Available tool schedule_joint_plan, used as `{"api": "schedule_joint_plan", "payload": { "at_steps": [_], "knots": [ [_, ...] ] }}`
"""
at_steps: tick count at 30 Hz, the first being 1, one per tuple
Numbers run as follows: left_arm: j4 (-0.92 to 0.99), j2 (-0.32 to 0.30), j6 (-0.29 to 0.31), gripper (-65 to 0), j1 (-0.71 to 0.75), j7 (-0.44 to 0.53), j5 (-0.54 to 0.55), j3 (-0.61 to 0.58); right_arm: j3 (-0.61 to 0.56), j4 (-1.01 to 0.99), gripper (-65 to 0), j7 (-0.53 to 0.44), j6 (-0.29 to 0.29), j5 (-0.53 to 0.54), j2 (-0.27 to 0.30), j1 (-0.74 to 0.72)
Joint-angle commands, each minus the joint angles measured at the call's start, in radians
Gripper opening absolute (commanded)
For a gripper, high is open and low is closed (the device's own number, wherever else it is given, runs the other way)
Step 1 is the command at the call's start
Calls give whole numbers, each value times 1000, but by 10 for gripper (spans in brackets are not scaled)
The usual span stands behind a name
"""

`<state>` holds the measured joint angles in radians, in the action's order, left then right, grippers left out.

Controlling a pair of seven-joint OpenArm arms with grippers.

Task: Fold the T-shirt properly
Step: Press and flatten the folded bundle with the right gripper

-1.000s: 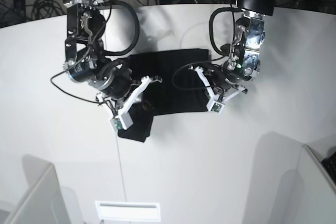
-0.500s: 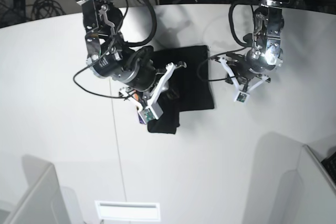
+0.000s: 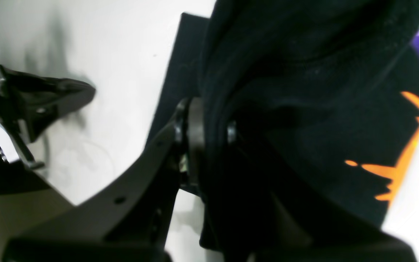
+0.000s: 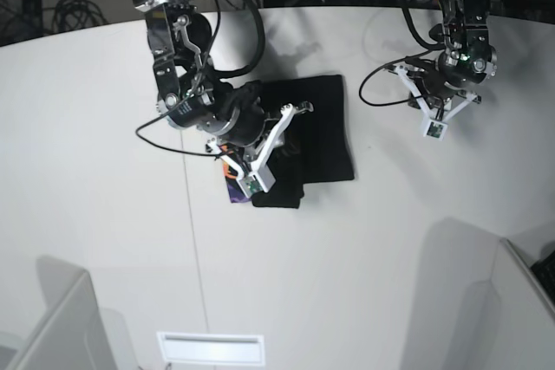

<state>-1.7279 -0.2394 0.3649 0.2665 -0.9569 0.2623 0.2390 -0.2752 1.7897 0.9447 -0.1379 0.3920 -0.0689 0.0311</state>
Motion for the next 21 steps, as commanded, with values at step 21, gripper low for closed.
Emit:
{"api": "schedule_joint_plan", "payload": {
  "at_steps": [21],
  "knots": [
    [-21, 30, 50, -650, -11, -86, -4, 167, -2, -143, -467, -69, -4, 18, -36, -38]
  ]
}}
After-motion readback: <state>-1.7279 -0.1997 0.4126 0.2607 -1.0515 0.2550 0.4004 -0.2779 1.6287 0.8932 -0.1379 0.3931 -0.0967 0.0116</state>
